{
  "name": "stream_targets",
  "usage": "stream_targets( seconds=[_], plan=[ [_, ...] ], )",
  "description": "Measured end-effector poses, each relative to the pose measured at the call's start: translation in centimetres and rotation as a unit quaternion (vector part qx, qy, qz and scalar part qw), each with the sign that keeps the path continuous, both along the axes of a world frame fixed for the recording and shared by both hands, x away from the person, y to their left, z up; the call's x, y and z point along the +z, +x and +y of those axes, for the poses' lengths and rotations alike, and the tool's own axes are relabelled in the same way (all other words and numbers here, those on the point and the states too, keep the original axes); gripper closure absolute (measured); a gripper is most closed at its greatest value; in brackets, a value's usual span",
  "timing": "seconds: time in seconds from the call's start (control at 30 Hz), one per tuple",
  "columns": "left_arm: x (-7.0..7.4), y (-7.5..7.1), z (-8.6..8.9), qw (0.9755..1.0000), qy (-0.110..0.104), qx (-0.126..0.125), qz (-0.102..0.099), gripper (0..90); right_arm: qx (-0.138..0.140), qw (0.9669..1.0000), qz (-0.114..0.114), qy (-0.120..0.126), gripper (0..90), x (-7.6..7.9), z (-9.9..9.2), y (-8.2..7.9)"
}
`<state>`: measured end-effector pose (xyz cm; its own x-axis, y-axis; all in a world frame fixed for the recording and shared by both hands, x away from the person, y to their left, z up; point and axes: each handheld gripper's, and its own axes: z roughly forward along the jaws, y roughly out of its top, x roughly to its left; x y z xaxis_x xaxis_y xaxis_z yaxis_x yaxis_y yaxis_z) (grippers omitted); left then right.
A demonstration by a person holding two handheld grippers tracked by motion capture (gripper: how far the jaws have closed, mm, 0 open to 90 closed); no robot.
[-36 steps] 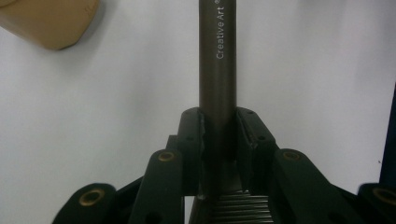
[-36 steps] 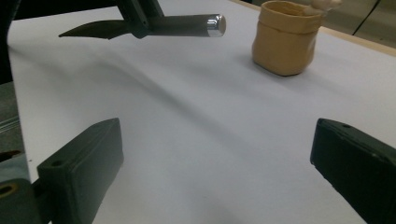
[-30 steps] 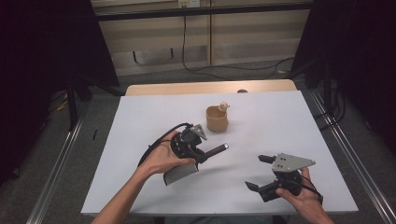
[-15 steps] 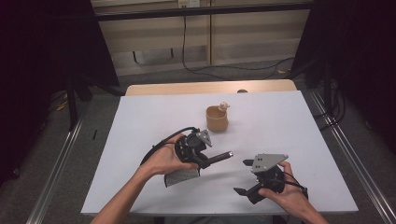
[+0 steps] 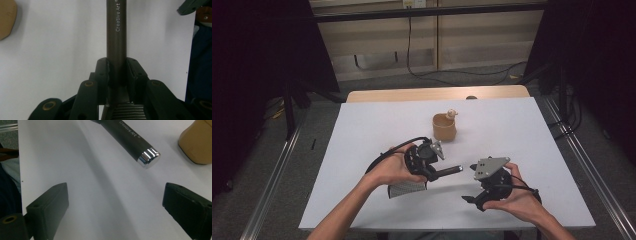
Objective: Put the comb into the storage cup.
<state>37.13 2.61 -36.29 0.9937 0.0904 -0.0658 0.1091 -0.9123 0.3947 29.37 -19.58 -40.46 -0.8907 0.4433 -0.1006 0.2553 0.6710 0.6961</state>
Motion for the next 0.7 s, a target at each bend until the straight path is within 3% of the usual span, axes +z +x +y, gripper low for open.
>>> stream_targets(
  seconds=[0.3, 0.33, 0.57, 0.7],
  plan=[
    [0.4, 0.0, -0.6, 0.9999, 0.011, -0.001, 0.008, 73.1, 0.016, 0.9996, -0.010, -0.023, 12.7, 0.5, 0.6, 1.2],
    [0.5, 0.0, -0.6, 0.9998, 0.017, -0.011, 0.007, 73.1, 0.016, 0.9995, -0.012, -0.026, 13.2, 0.6, 0.6, 1.3],
    [0.8, -0.2, -1.0, 0.9996, 0.024, -0.016, 0.002, 73.0, 0.032, 0.9979, -0.029, -0.049, 19.0, 0.9, 1.4, 1.6],
    [0.7, -0.2, -1.3, 0.9990, 0.035, -0.025, 0.011, 73.1, 0.043, 0.9971, -0.029, -0.056, 24.1, 1.3, 1.7, 1.7]
  ],
)
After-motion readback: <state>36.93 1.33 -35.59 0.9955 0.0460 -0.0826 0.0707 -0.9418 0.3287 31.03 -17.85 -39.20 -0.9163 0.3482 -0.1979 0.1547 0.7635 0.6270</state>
